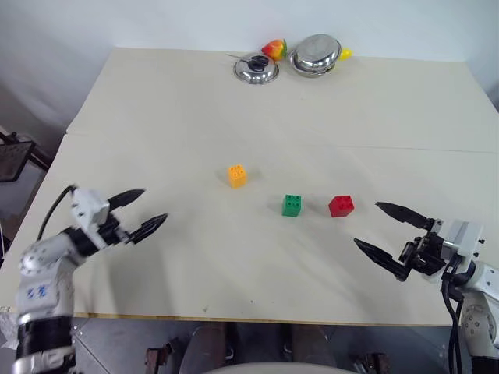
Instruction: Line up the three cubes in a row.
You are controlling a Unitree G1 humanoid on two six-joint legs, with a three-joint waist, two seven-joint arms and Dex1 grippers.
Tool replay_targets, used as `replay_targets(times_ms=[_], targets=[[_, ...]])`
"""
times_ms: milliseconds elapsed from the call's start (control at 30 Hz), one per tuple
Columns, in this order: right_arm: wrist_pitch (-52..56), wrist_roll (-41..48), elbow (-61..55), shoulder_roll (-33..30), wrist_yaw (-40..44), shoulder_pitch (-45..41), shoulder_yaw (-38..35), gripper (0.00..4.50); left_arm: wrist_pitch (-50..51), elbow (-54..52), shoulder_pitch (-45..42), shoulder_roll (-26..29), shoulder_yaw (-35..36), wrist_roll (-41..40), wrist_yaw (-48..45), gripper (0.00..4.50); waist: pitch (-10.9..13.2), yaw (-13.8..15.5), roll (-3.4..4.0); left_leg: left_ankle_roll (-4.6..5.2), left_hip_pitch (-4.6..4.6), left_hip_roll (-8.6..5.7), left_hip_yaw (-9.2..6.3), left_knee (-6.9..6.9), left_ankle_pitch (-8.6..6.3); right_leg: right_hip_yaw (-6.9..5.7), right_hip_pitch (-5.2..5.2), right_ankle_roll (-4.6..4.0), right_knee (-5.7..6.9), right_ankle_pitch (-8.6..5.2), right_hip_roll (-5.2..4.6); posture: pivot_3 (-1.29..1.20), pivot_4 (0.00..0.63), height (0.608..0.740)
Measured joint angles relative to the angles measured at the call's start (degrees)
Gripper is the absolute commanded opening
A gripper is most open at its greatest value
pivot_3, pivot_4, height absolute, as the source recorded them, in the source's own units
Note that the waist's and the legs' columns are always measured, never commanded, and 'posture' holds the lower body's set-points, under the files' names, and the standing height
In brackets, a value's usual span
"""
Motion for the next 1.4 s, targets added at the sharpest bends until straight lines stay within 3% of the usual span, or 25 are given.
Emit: replay_targets(times_ms=[133, 267, 500, 667, 833, 933, 1200, 1400], targets=[[-1.2, -0.3, 0.9, 0.2, -1.1, 0.1, -0.1, 4.5, -0.5, -0.9, 4.8, -1.1, 0.7, -0.2, 1.9, 4.47, 0.0, 0.1, 0.0, -0.03, 0.01, 0.0, 0.03, -0.01, -0.02, 0.01, -0.02, 0.0, 0.02, 0.0, -0.02, 0.0, 0.15, 0.74], [-2.4, -0.4, 1.7, 0.2, -2.5, 1.8, -2.6, 4.5, -1.0, -0.9, 3.1, -1.9, -2.0, 0.1, 3.2, 4.47, 0.0, 0.6, 0.0, -0.04, 0.01, -0.02, 0.05, -0.02, -0.02, 0.01, -0.03, 0.0, 0.02, 0.0, -0.02, 0.0, 0.15, 0.74], [-2.4, -0.1, -0.7, 1.9, -6.3, 6.6, -5.7, 4.5, -0.4, 4.2, -16.8, -4.0, -14.7, 3.4, 2.2, 4.47, -0.1, 0.5, 0.03, -0.02, 0.04, -0.07, 0.19, -0.05, -0.01, 0.03, -0.04, 0.0, 0.09, 0.0, 0.07, 0.0, 0.15, 0.74], [-2.3, -0.4, -3.9, 3.0, -8.7, 7.2, -4.9, 4.5, -1.7, 19.7, -31.1, -9.7, -23.3, 9.7, 2.9, 4.47, -0.1, 0.0, 0.09, 0.0, 0.12, -0.07, 0.43, -0.06, 0.01, 0.17, -0.07, 0.02, 0.08, 0.01, 0.22, 0.0, 0.15, 0.74], [-2.1, -0.4, -6.3, 3.2, -10.7, 7.4, -4.2, 4.5, -5.2, 33.1, -38.6, -11.8, -25.2, 12.7, 3.9, 4.47, -0.1, -0.6, 0.06, -0.04, 0.09, 0.05, 0.42, -0.07, 0.01, 0.23, -0.09, 0.02, -0.01, 0.01, 0.45, 0.0, 0.15, 0.74], [-2.1, -0.4, -6.8, 3.3, -11.5, 7.8, -4.1, 4.5, -7.7, 37.6, -41.2, -13.4, -25.2, 12.9, 3.3, 3.88, -0.1, -0.6, 0.05, -0.04, 0.09, 0.1, 0.43, -0.06, 0.01, 0.31, -0.09, 0.02, -0.01, 0.01, 0.44, 0.0, 0.15, 0.74], [-2.1, -1.2, -7.9, 3.7, -12.9, 9.5, -4.0, 4.5, -9.9, 40.0, -42.2, -13.0, -25.4, 13.1, -2.8, 1.48, -0.1, -0.7, 0.04, -0.04, 0.08, 0.16, 0.43, -0.06, 0.01, 0.34, -0.11, 0.02, 0.0, 0.01, 0.44, 0.0, 0.15, 0.74], [-1.8, -1.3, -8.8, 3.7, -13.1, 11.3, -4.0, 4.5, -13.4, 42.9, -44.6, -12.1, -25.9, 12.6, -16.2, 1.47, -0.1, -0.6, 0.04, -0.04, 0.05, 0.15, 0.42, -0.05, 0.01, 0.31, -0.13, 0.02, -0.02, 0.01, 0.45, 0.0, 0.15, 0.74]])
